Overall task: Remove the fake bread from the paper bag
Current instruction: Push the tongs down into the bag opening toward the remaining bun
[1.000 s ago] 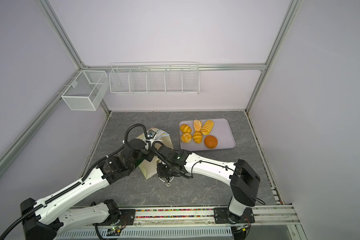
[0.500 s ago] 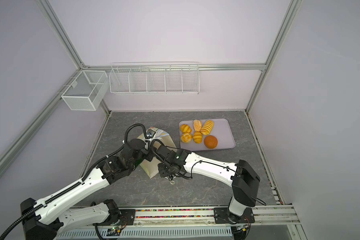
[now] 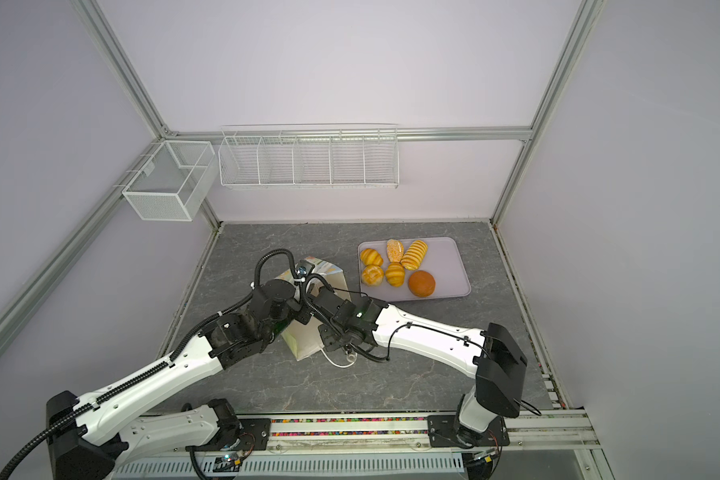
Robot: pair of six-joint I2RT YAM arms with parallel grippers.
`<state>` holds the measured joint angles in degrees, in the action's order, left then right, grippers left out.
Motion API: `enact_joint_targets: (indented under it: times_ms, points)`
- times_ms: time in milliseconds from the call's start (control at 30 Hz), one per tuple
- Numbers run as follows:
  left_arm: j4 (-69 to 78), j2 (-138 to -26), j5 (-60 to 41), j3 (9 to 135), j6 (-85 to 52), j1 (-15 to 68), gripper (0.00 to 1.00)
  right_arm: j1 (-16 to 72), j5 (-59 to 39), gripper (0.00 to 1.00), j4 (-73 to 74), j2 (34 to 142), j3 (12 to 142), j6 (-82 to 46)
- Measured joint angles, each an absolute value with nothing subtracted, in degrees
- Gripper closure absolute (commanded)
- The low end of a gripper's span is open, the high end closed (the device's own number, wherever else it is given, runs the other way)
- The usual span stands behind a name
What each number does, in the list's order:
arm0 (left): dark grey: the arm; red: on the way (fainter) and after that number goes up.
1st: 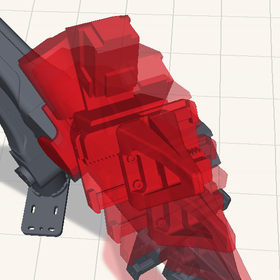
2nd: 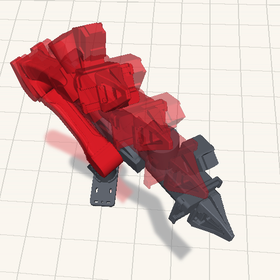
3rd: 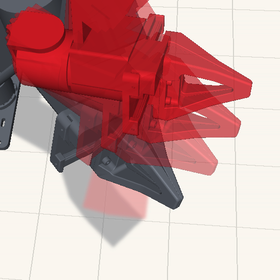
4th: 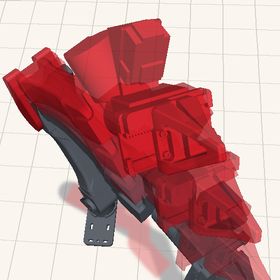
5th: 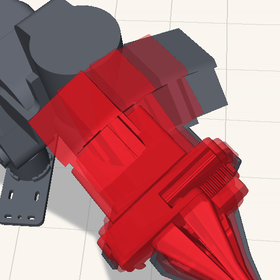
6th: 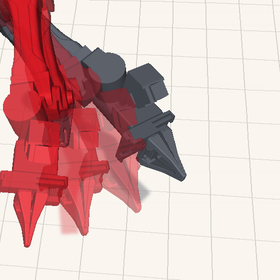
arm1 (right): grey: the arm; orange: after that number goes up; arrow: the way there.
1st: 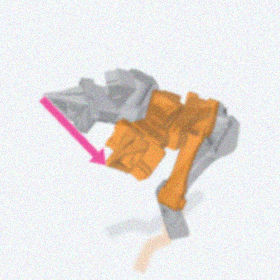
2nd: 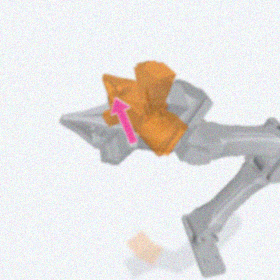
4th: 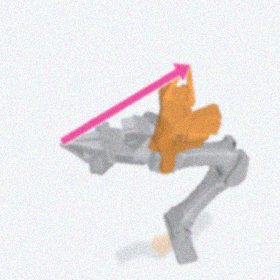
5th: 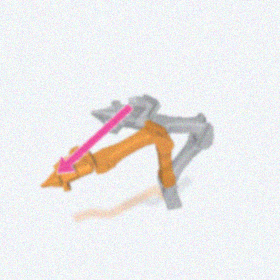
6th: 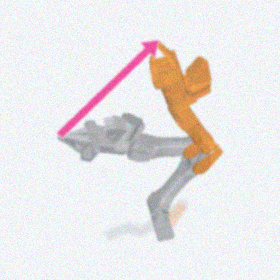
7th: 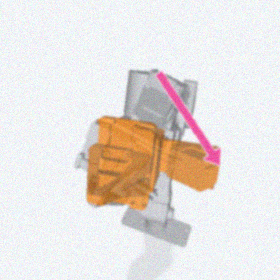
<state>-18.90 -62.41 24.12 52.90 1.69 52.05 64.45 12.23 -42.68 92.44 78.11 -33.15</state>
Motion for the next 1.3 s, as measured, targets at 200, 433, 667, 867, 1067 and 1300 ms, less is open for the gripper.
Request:
enact_joint_targets:
  times_ms: [200,433,667,867,1067,1300]
  points:
    - [-18.5,-62.59,23.7,52.9,1.06,52.1,1.0,64.23,9.02,0.93,-43.24,92.36,78.35,-33.98]
    - [-18.83,-62.24,23.24,52.9,0.36,52.07,1.0,63.88,-0.08,0.86,-41.45,93.32,78.87,-40.64]
    - [-19.73,-60.64,22.17,52.45,0.19,52.16,1.0,60.8,-6.26,0.84,-36.51,96.05,79.68,-46.54]
    - [-20.91,-59.18,21.8,52.12,-0.4,52.07,1.0,59.7,-8.91,0.75,-33.71,100.03,80.88,-50.22]
    - [-21.98,-59.18,21.87,52.12,-1.15,51.7,1.0,59.31,-11.14,0.67,-31.35,102.04,81.84,-53.3]
    - [-21.98,-59.13,22.09,52.07,-1.8,51.59,1.0,58.85,-12.49,0.62,-28.95,103.42,82.04,-56.45]
